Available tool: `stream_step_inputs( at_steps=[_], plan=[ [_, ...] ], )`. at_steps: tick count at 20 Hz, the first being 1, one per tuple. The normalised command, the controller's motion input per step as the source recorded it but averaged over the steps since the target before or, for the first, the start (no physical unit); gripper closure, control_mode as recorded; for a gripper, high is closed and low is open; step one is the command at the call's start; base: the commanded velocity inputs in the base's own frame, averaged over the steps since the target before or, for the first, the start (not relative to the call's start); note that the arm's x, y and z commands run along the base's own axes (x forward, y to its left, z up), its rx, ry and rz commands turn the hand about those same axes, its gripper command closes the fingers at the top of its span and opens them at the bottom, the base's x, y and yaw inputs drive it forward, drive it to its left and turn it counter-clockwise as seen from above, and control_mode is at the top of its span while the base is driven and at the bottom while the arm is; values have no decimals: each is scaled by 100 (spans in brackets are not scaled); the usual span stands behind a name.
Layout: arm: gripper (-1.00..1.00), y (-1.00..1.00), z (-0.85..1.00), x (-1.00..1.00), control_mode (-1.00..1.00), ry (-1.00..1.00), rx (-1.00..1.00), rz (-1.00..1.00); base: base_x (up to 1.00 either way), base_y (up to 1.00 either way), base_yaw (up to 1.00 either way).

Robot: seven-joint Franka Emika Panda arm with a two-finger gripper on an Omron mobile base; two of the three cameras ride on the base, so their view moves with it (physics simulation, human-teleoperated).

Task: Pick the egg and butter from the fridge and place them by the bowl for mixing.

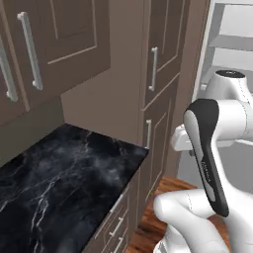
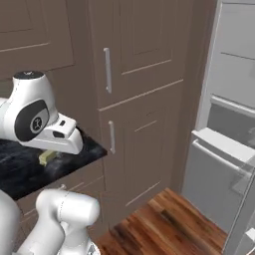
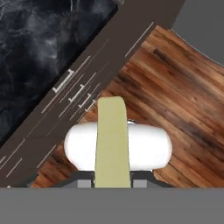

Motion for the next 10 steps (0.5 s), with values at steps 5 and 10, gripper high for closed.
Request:
stream_step_inputs(
  at_steps=[5,10],
  plan=[
    [100,0,0,0,100,0,0,0,-3,-9,100],
    [100,0,0,0,100,0,0,0,-6,0,100]
  ],
)
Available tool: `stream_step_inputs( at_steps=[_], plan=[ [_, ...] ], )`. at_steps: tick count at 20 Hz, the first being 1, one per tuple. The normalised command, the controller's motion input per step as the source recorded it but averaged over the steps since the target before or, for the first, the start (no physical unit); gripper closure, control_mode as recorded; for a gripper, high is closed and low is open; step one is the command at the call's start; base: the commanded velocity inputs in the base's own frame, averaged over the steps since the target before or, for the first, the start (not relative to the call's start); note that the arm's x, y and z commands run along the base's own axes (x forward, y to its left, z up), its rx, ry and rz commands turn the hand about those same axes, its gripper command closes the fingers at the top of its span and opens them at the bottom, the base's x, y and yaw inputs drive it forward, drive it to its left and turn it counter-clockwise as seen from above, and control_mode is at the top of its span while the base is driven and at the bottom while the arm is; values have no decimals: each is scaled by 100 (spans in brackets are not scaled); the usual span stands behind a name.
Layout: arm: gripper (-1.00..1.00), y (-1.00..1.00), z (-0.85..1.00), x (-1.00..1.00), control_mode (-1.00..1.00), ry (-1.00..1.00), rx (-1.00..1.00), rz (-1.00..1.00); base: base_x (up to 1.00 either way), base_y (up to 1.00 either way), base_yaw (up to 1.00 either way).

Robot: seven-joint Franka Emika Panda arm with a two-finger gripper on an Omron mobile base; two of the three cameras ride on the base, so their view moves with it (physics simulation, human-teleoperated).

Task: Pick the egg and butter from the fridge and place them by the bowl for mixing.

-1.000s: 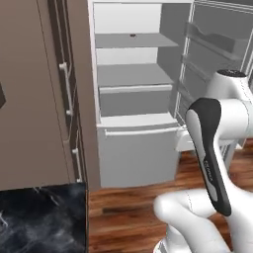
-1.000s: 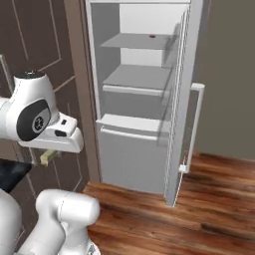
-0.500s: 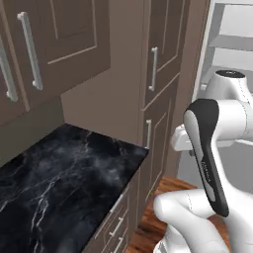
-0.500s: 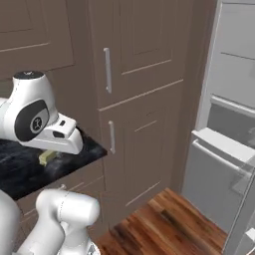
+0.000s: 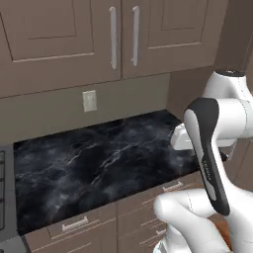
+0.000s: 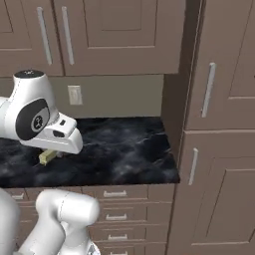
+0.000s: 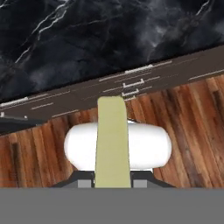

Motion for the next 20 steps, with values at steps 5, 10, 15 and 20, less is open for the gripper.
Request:
stream_step_inputs(
  at_steps=[5,10,15,20],
  plan=[
    [100,0,0,0,100,0,0,0,-20,6,100],
    [100,0,0,0,100,0,0,0,-26,34,100],
    [100,0,0,0,100,0,0,0,-25,29,100],
    [100,0,0,0,100,0,0,0,-6,47,93]
  ],
)
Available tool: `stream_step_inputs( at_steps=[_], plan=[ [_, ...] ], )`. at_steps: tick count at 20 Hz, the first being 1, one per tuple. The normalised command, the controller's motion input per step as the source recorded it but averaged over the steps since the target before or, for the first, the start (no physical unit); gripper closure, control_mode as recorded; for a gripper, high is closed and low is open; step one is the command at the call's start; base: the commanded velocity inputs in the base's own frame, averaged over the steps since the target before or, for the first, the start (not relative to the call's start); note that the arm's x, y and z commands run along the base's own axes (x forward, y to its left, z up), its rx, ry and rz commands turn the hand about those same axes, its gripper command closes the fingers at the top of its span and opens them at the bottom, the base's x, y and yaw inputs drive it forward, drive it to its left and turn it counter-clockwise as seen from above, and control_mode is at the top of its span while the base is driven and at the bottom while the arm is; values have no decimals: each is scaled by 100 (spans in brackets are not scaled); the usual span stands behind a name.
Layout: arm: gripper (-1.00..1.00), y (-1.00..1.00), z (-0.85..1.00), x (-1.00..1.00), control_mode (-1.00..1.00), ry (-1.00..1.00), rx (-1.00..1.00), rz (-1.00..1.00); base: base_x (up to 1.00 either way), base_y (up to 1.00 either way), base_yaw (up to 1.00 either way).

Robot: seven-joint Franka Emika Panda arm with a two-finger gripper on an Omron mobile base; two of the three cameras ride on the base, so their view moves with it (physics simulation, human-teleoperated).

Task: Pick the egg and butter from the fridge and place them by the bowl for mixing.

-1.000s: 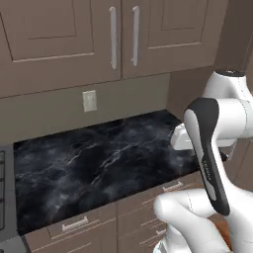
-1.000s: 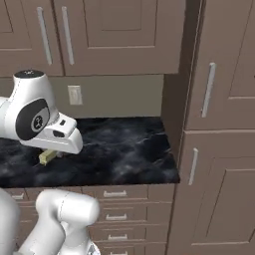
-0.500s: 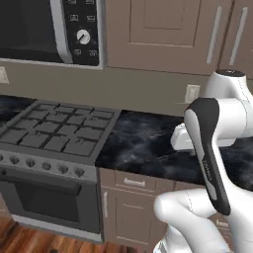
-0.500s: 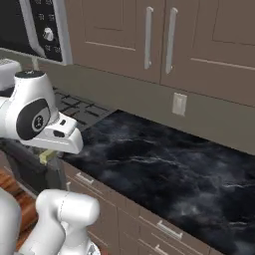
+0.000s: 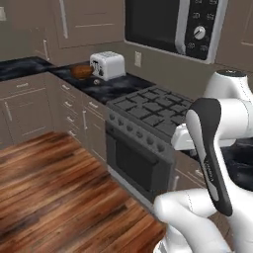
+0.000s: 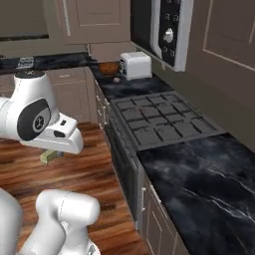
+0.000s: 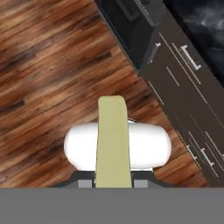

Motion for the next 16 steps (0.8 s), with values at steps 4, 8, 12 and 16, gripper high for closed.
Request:
stream_step_inputs(
  at_steps=[4,8,12,16],
  plan=[
    [100,0,0,0,100,0,0,0,78,99,55],
    [100,0,0,0,100,0,0,0,100,100,42],
    [100,0,0,0,100,0,0,0,100,100,29],
    [100,0,0,0,100,0,0,0,100,100,10]
  ],
)
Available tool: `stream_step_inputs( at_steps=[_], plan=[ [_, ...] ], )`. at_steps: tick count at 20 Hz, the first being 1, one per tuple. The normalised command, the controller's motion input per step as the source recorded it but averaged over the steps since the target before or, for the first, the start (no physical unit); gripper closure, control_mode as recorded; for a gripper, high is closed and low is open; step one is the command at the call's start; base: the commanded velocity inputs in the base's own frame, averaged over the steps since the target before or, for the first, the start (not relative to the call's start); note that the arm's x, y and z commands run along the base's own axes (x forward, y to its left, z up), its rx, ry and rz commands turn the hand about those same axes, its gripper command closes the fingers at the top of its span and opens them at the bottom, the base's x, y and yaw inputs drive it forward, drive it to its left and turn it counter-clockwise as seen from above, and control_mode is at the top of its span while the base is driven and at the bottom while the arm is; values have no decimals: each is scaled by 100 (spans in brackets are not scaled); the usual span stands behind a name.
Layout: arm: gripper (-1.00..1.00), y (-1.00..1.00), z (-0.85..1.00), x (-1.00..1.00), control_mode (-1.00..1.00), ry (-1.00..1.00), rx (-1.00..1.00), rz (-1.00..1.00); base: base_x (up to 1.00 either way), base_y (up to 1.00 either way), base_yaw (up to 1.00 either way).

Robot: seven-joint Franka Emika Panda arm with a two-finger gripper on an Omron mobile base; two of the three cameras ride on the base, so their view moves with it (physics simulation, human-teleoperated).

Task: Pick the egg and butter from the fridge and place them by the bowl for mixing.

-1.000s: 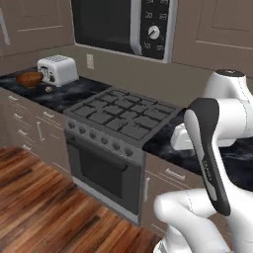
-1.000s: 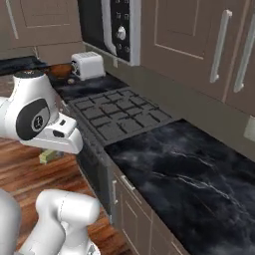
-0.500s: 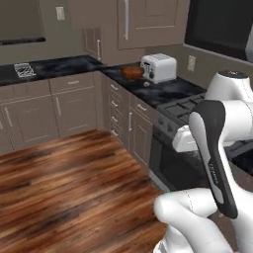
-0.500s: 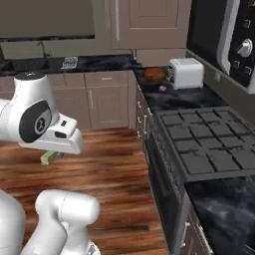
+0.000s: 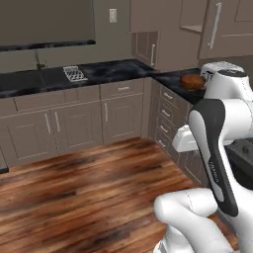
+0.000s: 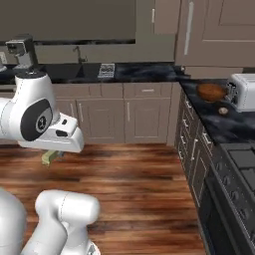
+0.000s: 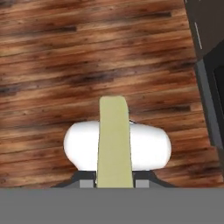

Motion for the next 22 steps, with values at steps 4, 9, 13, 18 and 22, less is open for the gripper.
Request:
stream_step_inputs(
  at_steps=[4,9,13,18,22],
  plan=[
    [100,0,0,0,100,0,0,0,100,100,-5],
    [100,0,0,0,100,0,0,0,100,100,-22],
    [100,0,0,0,100,0,0,0,100,90,-55],
    [100,0,0,0,100,0,0,0,89,78,-67],
    [100,0,0,0,100,0,0,0,92,78,-65]
  ],
)
